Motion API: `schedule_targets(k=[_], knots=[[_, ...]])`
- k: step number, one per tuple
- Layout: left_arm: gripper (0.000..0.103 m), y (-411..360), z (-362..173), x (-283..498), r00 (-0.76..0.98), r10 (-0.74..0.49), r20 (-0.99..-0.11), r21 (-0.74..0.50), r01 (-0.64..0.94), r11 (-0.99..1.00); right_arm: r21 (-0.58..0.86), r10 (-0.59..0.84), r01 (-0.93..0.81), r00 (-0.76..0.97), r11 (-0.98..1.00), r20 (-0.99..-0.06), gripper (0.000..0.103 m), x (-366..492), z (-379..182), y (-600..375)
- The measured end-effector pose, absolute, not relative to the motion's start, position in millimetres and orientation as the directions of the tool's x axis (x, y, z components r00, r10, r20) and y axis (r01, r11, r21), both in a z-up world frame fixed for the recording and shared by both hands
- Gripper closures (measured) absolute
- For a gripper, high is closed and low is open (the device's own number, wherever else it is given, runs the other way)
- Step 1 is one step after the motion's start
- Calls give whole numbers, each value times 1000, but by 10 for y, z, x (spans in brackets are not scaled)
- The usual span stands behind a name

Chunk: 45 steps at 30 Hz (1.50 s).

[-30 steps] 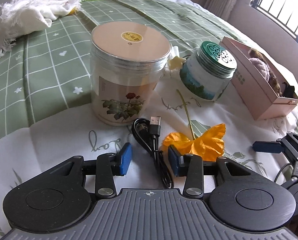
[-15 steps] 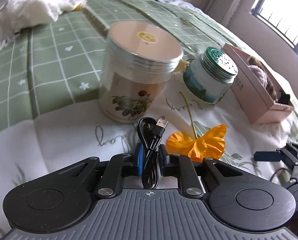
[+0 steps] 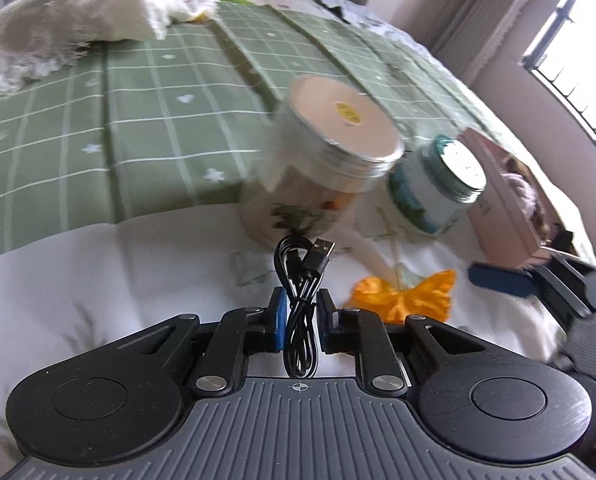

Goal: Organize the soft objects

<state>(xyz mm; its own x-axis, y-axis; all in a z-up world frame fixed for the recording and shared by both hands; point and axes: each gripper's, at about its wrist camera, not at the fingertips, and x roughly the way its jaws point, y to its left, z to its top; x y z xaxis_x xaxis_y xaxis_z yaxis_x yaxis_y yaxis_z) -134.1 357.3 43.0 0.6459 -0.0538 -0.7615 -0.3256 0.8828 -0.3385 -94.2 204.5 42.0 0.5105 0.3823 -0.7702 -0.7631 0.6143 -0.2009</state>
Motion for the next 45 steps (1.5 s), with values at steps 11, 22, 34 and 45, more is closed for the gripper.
schedule_targets(k=[11,22,34,45], knots=[[85,3470,547,-1420,629,0,-777,-264,-325,908,-204,405,-797,487,569,-774,98,-995,695,1921],[85,3557,1213,-1664,764,140,-630,-244,-366,898,-221,548,-817,532,532,-645,70,-879,1240,1638],[85,3620,674,-1638,698,49,-714,-334,-402,852,-276,484,-791,567,546,-666,39,-1171,340,2062],[85,3689,591,-1633,687,8,-727,-384,-416,824,-177,367,-750,497,637,-786,91,-778,215,2300]])
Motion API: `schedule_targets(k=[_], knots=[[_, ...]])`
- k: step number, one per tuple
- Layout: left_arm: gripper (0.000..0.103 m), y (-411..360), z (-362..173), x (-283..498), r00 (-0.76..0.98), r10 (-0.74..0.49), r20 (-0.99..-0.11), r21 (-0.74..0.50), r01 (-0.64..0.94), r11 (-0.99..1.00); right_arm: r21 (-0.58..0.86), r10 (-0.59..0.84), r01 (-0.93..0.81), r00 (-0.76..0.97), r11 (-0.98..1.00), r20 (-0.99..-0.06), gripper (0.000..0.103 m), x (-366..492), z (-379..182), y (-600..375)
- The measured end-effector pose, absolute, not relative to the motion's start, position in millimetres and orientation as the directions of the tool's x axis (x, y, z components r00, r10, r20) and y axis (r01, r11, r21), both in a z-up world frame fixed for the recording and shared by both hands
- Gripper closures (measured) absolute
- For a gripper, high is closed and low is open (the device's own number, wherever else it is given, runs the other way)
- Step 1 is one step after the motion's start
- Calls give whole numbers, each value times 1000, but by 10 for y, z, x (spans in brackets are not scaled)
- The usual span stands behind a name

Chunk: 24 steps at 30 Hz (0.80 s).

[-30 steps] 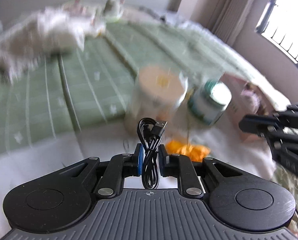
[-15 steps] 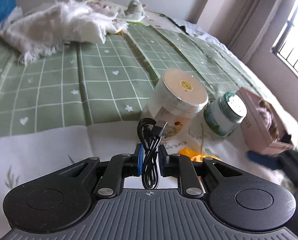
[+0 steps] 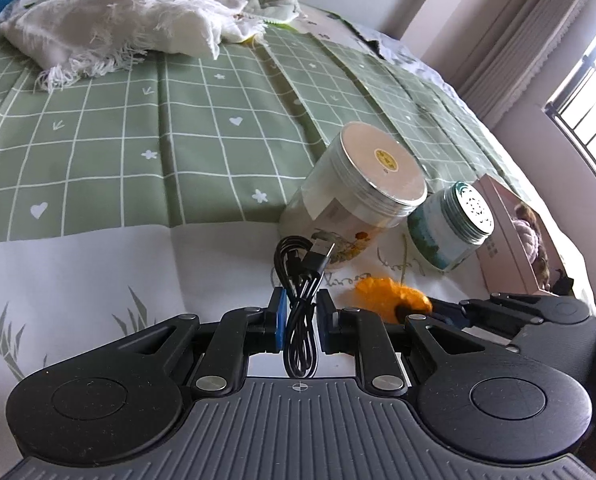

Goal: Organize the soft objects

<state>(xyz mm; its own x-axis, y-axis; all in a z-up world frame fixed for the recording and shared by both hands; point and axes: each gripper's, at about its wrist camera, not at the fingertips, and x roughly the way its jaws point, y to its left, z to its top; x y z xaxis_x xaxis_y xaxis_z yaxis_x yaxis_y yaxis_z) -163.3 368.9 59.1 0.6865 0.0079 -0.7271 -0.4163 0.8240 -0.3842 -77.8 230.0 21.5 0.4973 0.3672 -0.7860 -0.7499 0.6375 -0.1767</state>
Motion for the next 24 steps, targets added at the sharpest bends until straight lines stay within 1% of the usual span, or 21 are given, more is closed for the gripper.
schedule_targets(k=[1,3,6,12,15,18,20,22,24], knots=[[85,3687,593,-1632,686,9,-727,-384,-417,824,-166,372,-758,483,631,-792,93,-773,237,2281],[85,3684,595,-1631,686,13,-727,-381,-419,824,-158,382,-763,478,626,-791,94,-789,296,2237],[85,3671,596,-1621,682,16,-732,-369,-416,831,-182,403,-775,495,605,-770,94,-833,408,2202],[85,3644,586,-1603,668,35,-744,-338,-421,842,-185,468,-803,498,566,-730,94,-966,660,2168],[85,3637,591,-1613,661,52,-749,-321,-429,844,-226,494,-812,521,538,-696,94,-1044,787,2141],[85,3660,762,-1725,697,88,-711,-331,-443,833,-309,510,-809,563,500,-650,94,-1096,895,2119],[85,3657,990,-1821,748,131,-651,-328,-433,840,-357,523,-801,588,479,-617,94,-1099,984,2090],[85,3663,1254,-1848,804,149,-576,-330,-395,857,-370,541,-799,596,475,-593,94,-1049,1121,2022],[85,3671,1500,-1753,837,159,-524,-319,-366,874,-385,557,-788,613,480,-559,94,-969,1282,1907]])
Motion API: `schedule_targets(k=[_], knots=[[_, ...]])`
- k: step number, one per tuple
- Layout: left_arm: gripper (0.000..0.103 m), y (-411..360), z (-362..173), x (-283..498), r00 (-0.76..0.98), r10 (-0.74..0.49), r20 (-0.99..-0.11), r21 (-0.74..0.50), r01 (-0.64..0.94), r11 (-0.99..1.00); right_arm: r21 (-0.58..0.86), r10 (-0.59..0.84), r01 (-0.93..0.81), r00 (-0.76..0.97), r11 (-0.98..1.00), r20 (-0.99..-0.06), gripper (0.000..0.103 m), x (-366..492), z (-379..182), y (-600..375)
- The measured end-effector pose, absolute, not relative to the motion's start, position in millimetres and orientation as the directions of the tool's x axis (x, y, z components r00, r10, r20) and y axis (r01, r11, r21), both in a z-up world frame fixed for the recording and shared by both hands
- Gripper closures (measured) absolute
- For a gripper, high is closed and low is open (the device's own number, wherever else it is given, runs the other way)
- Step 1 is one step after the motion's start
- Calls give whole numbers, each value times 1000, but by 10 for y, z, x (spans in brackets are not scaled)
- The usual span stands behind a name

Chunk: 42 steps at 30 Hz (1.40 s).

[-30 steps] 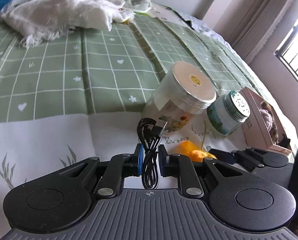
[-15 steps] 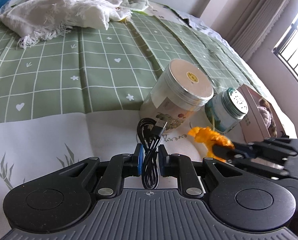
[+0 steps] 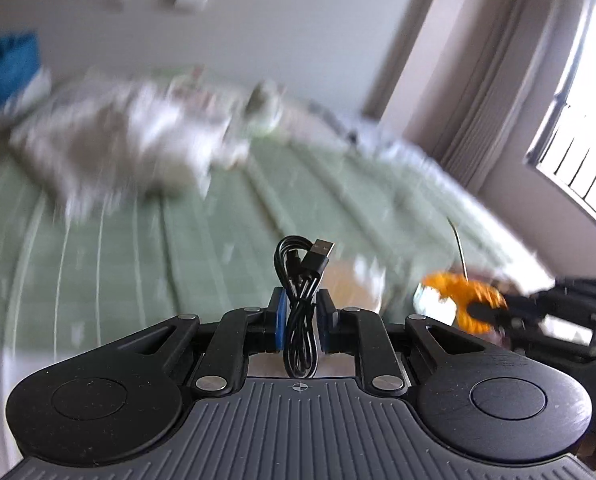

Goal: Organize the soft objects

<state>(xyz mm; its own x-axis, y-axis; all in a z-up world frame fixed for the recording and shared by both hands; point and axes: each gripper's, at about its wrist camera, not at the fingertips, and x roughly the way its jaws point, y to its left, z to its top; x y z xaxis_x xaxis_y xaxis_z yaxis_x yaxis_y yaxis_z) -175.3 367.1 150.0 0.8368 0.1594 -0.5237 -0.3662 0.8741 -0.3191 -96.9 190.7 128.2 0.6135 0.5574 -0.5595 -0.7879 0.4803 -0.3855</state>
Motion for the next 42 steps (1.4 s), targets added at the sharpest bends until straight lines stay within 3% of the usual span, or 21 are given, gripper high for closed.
schedule_targets(k=[4,10,12,15,16,18,21,28,33,38,42], knots=[[85,3521,1953,-1181,891,60,-450,-324,-226,919,-434,542,-724,689,536,-481,95,-678,1619,1575],[84,2645,2194,-60,903,-248,-351,-388,101,916,-481,411,-585,807,653,-424,94,-43,1867,822],[84,2338,2056,328,861,-356,-364,-433,182,883,-464,366,-565,814,682,-451,94,146,1795,592],[83,1928,1636,854,762,-434,-480,-479,187,858,-402,345,-580,781,709,-520,92,358,1552,295],[83,1810,1473,971,739,-426,-522,-466,172,868,-370,352,-599,757,710,-550,88,409,1459,227],[83,1645,1227,1085,706,-398,-586,-427,149,892,-323,338,-608,723,725,-603,63,495,1218,127],[84,1602,1070,1060,695,-399,-599,-437,134,890,-282,345,-606,710,744,-614,55,477,954,-11],[84,2136,1244,99,753,-318,-577,-431,50,901,-182,405,-657,633,731,-659,52,431,881,-110],[84,2666,1245,-831,785,-187,-591,-383,-69,921,90,488,-608,530,789,-693,48,553,1198,5],[84,3556,1021,-1239,832,0,-555,-565,-377,734,281,544,-545,412,790,-731,48,728,1363,583],[84,3947,976,-1434,832,105,-545,-611,-480,630,244,508,-569,365,785,-780,48,860,1321,1428]])
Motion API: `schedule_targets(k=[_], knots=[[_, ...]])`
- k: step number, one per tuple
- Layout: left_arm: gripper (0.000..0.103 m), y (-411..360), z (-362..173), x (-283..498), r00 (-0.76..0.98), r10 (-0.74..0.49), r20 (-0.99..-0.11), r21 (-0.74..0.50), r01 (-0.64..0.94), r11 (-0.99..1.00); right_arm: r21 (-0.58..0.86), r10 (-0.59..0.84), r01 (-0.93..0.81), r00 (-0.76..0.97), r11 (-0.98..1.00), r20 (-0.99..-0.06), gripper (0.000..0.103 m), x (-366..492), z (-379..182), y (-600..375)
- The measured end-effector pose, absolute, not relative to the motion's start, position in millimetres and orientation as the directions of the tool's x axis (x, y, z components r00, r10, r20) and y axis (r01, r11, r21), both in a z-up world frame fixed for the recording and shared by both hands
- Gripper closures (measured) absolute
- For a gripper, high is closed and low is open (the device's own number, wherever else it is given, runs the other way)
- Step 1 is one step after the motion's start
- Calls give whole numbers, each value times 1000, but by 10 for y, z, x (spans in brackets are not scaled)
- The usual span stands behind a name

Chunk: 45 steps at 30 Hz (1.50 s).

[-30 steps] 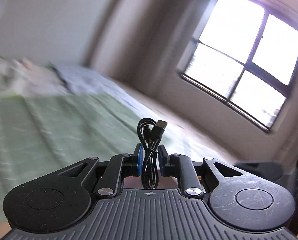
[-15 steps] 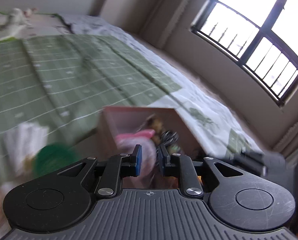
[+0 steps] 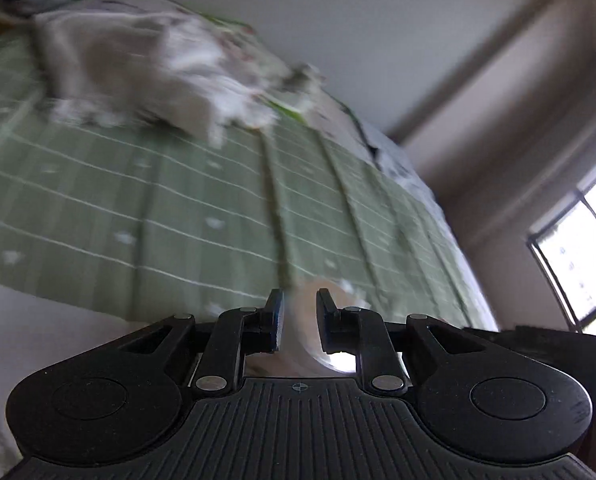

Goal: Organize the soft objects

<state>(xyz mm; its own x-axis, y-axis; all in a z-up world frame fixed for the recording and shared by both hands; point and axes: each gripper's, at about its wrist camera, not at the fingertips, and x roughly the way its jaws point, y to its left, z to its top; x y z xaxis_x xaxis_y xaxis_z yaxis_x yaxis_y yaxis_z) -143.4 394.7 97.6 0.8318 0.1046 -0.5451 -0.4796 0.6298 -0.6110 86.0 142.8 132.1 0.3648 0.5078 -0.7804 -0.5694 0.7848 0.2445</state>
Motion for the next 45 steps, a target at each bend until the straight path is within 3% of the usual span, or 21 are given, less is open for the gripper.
schedule_targets(k=[4,8,13,16,17,21,28,32,34,39,45], knots=[[84,4110,758,-1396,781,9,-625,-635,-515,576,169,421,-618,288,768,-860,48,1067,1125,2243],[84,4156,618,-1379,772,-58,-633,-671,-509,538,36,246,-621,257,783,-935,48,1270,702,2825],[84,4261,374,-1319,745,-98,-659,-681,-537,497,52,148,-549,131,834,-980,49,1518,265,3030],[84,4313,205,-1385,727,-148,-670,-705,-561,435,19,128,-569,152,822,-980,66,1473,224,3119],[84,4337,174,-1398,723,-150,-674,-706,-570,421,20,137,-580,158,815,-978,89,1434,266,3143],[84,4417,159,-1480,724,-126,-678,-704,-591,395,37,196,-590,208,806,-958,92,1252,627,3145],[84,4389,204,-1500,704,-154,-693,-691,-587,422,86,321,-657,247,749,-914,92,700,1559,2755],[84,4273,282,-1410,691,-184,-699,-673,-547,498,140,314,-683,137,717,-940,91,340,1605,2502],[83,4211,290,-1365,671,-214,-710,-663,-533,526,189,323,-678,76,710,-943,87,248,1493,2463],[83,4161,279,-1330,641,-239,-729,-649,-537,539,230,404,-683,103,693,-909,53,97,1495,2451],[83,4211,328,-1336,654,-160,-740,-615,-560,555,101,356,-719,212,688,-910,51,13,1423,2262]])
